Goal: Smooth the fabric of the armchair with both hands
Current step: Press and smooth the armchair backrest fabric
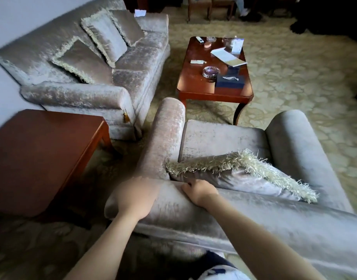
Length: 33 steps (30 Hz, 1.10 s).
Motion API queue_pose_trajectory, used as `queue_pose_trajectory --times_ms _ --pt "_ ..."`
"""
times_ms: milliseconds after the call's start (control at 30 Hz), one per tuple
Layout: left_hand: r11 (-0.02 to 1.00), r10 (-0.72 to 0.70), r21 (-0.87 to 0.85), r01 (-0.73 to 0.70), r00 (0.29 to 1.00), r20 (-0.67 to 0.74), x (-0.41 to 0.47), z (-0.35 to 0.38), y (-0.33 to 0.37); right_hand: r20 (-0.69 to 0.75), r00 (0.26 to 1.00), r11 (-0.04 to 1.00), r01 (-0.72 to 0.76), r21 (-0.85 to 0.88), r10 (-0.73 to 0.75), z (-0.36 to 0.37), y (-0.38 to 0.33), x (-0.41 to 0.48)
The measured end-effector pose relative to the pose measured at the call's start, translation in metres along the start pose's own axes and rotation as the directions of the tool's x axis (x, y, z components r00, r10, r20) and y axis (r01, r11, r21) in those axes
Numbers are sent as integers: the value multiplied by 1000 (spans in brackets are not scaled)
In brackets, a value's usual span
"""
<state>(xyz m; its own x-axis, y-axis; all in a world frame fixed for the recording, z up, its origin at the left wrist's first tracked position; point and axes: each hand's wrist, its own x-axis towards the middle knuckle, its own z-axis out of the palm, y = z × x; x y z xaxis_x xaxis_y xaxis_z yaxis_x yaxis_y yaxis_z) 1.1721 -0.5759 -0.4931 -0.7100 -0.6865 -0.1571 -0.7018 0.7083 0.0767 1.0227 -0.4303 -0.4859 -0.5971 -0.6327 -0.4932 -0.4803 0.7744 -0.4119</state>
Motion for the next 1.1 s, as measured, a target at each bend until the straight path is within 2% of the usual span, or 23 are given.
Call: queue_pose_trajectory --times_ms 233,367,433,533,633,700,900,1100 --pt "999 -4 39 1 998 63 -8 -3 0 -73 997 995 10 -95 -17 -2 20 -32" --pt "991 -118 89 102 973 198 -9 -10 26 -76 996 993 44 -106 -52 -12 42 -52" --pt "993 -91 95 70 968 233 -15 -8 62 -66 997 993 35 -111 -43 -20 63 -63" --pt "992 88 65 -108 961 261 -30 0 135 -62 998 994 -20 -106 14 -39 109 -79" --pt "954 276 27 -298 911 305 -49 11 219 -72 996 994 -59 -96 52 -58 174 -99" --pt "926 352 21 -377 882 314 -68 19 274 -86 995 991 -65 -114 55 -69 226 -117" --pt "924 368 -18 -382 875 314 -105 38 398 -182 969 972 -195 -134 169 -105 356 -156" --pt "942 303 10 -335 862 406 -114 47 450 -146 980 982 -154 -111 137 -114 397 -165"
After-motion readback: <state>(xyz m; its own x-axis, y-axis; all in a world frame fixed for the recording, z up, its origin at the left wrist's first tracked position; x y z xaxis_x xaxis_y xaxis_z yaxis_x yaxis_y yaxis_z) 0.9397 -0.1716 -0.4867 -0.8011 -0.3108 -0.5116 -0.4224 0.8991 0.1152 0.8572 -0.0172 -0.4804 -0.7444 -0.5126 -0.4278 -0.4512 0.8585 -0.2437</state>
